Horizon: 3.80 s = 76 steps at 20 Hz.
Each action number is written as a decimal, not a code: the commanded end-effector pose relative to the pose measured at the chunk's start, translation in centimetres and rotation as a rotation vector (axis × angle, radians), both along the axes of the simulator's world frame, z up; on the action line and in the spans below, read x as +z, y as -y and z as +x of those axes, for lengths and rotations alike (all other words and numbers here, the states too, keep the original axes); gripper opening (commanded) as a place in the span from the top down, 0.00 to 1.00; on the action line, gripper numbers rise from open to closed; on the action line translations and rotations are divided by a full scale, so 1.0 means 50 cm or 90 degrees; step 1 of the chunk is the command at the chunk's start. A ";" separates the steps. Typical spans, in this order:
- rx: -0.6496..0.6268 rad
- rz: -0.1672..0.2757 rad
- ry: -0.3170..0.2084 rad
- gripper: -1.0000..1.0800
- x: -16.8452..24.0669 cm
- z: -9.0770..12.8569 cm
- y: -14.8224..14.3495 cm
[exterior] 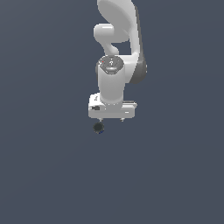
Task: Pick up the object and move it to a goal position.
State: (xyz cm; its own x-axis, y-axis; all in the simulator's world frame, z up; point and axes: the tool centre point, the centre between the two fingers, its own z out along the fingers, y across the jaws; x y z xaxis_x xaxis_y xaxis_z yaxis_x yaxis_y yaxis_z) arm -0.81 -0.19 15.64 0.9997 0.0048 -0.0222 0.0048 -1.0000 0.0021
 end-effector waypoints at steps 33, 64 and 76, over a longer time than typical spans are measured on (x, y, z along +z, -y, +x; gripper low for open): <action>0.140 -0.001 0.020 0.04 -0.047 -0.007 0.085; 0.415 0.006 0.013 0.04 -0.187 -0.075 0.157; 0.418 0.006 0.013 0.04 -0.277 -0.077 0.157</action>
